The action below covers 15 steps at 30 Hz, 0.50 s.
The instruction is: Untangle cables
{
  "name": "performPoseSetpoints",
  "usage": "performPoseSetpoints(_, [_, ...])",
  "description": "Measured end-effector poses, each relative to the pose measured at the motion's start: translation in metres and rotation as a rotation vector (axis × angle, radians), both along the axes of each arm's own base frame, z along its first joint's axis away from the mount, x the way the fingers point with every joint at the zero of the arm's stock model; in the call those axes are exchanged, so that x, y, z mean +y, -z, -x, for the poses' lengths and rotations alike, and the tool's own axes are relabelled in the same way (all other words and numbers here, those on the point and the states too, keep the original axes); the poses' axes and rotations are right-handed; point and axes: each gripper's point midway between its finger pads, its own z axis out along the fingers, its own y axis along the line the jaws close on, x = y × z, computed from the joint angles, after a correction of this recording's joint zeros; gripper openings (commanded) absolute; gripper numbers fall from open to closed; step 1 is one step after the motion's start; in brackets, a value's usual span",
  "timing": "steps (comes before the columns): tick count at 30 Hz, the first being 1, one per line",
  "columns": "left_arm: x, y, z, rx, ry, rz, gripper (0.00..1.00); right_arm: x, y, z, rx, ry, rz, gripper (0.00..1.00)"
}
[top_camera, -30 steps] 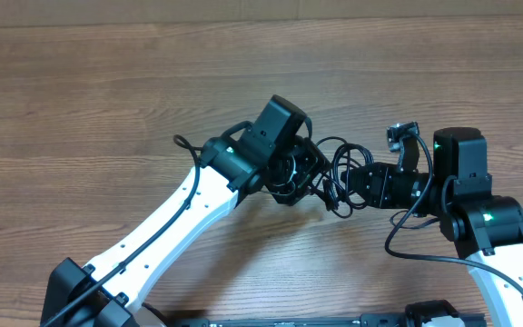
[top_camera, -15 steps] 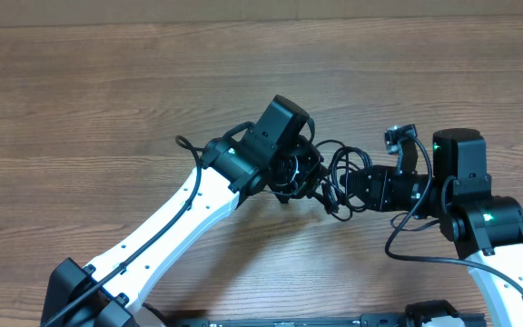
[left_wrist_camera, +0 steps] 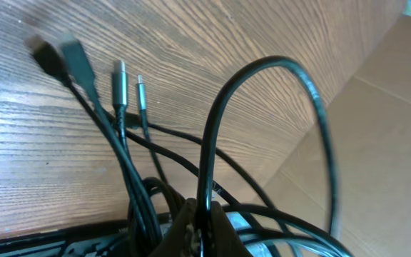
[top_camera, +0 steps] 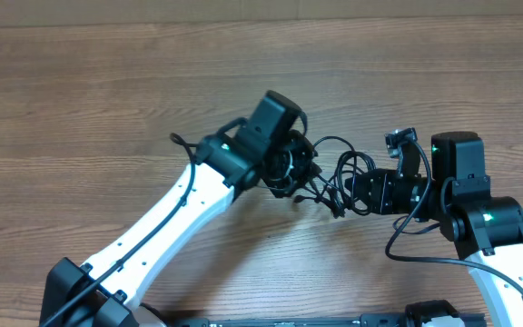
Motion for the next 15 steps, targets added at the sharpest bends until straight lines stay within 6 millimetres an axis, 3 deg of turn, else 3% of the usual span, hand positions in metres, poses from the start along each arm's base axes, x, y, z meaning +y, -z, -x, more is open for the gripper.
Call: performPoseSetpoints(15, [0.046,-0.034,-0.034,0.077,0.009,0.269,0.04,-0.016,0.013,-0.001,0.025,0.062,0.098,0.04])
